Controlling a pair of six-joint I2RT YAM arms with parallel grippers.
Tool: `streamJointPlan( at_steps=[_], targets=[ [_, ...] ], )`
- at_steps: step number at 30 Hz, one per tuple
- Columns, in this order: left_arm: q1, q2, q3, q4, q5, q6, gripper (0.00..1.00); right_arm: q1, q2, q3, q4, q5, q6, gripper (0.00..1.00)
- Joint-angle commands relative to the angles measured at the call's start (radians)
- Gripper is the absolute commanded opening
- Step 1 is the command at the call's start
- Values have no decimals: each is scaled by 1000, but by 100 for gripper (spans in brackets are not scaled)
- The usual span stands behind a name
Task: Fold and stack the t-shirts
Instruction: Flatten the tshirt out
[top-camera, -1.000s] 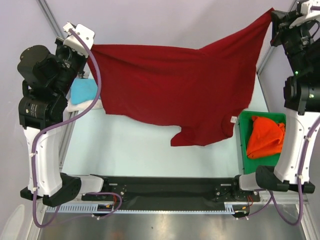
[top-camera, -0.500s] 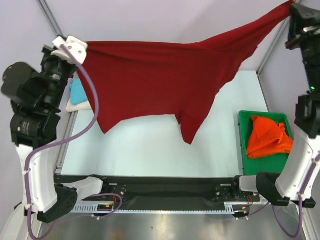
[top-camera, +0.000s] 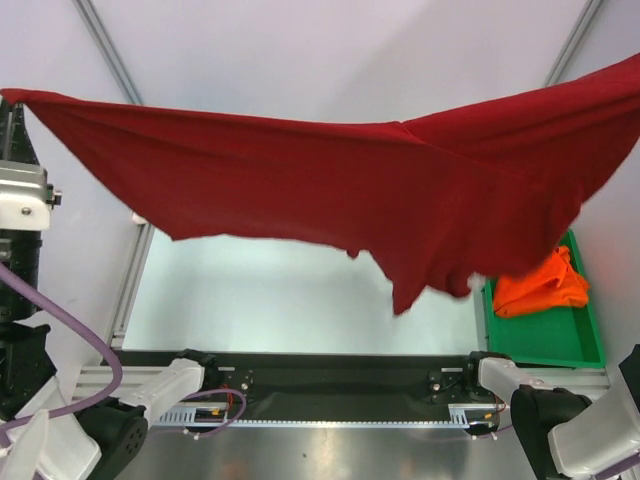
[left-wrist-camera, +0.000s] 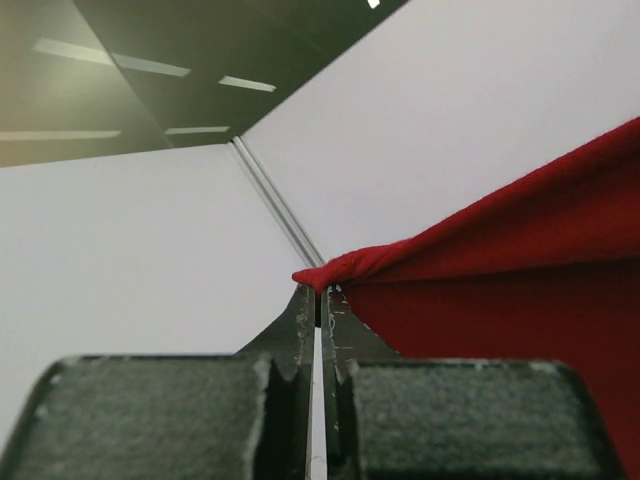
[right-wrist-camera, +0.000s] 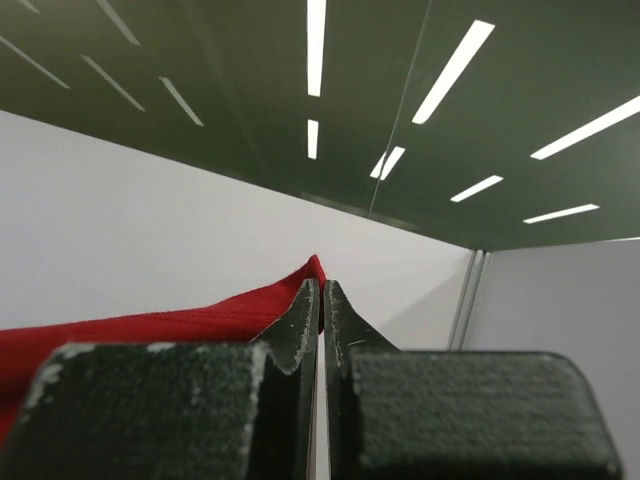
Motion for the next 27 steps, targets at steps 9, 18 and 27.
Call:
streamJointPlan(
  at_steps=[9, 18, 27],
  targets=[
    [5, 2, -314, 40, -104, -5, 0, -8, 99, -246, 104, -11, -26, 0],
    [103, 39, -820, 57, 29, -108, 0, 63, 167, -749, 209, -76, -71, 0],
    [134, 530, -922, 276, 112, -167, 1, 183, 563, -952, 344, -54, -226, 0]
  ],
)
